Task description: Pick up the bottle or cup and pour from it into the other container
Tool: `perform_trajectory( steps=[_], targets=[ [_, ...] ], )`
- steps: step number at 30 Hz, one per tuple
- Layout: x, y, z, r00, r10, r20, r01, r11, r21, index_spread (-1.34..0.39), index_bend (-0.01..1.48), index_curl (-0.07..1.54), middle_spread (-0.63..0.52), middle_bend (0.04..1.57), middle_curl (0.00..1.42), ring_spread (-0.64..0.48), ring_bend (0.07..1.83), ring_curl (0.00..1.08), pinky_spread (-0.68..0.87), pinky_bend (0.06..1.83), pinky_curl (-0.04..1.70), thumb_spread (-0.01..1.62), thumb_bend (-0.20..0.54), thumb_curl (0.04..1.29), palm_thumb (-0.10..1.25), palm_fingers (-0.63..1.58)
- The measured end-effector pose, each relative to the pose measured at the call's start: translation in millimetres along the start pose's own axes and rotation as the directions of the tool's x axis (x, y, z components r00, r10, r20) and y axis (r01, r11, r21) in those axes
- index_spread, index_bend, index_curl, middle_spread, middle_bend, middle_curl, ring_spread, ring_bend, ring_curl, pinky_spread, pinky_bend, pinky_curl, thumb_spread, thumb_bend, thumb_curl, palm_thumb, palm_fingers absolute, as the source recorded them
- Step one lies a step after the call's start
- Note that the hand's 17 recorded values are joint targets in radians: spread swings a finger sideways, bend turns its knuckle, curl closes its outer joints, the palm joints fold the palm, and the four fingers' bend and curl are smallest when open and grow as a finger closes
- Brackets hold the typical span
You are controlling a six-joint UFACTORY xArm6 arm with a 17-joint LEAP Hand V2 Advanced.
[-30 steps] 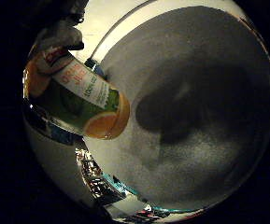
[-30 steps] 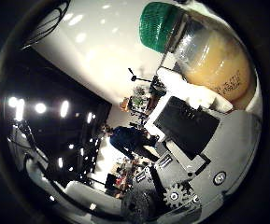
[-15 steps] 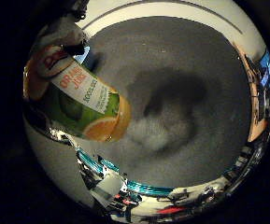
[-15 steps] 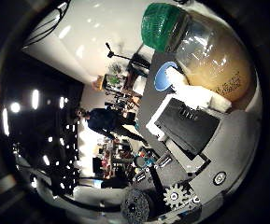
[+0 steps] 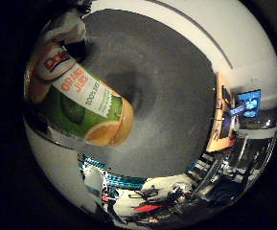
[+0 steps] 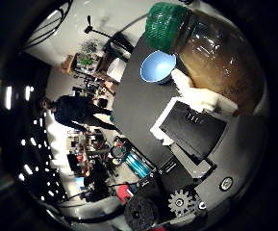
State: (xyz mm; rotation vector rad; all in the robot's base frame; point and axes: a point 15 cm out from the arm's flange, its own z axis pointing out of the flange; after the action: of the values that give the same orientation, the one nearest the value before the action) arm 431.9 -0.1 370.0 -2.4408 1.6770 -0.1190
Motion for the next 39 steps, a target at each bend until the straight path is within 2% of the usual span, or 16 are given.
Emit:
perform_trajectory(
  steps=[9, 16, 29, 34, 39],
  targets=[
    [-12.4, -32.5, -14.8, 0.967, -0.085, -0.24, 0.069, 0.995, -0.075, -0.17, 1.2, 0.77, -0.08, 1.37, 0.7, -0.16, 1.47, 0.64, -0.21, 1.26, 0.86, 0.21, -0.023, 0.93, 1.07, 1.15],
    [-34.2, -59.6, -13.5, 0.906, -0.18, -0.384, 0.128, 0.979, -0.156, -0.17, 1.2, 0.76, -0.08, 1.37, 0.71, -0.16, 1.47, 0.64, -0.21, 1.24, 0.89, 0.2, -0.022, 0.94, 1.06, 1.16],
    [-82.5, -103.4, 18.8, 0.754, -0.375, -0.54, 0.193, 0.912, -0.363, -0.17, 1.2, 0.76, -0.08, 1.36, 0.71, -0.16, 1.47, 0.64, -0.23, 1.21, 0.94, 0.19, -0.021, 0.93, 1.06, 1.16],
    [-95.6, -114.9, 32.3, 0.732, -0.409, -0.545, 0.174, 0.886, -0.431, -0.17, 1.2, 0.76, -0.08, 1.36, 0.71, -0.16, 1.47, 0.64, -0.23, 1.2, 0.95, 0.19, -0.022, 0.93, 1.06, 1.16],
    [-115.5, -121.3, 44.4, 0.675, -0.47, -0.569, 0.208, 0.861, -0.464, -0.17, 1.2, 0.76, -0.08, 1.36, 0.71, -0.16, 1.46, 0.64, -0.23, 1.19, 0.96, 0.19, -0.021, 0.93, 1.06, 1.16]
  ],
)
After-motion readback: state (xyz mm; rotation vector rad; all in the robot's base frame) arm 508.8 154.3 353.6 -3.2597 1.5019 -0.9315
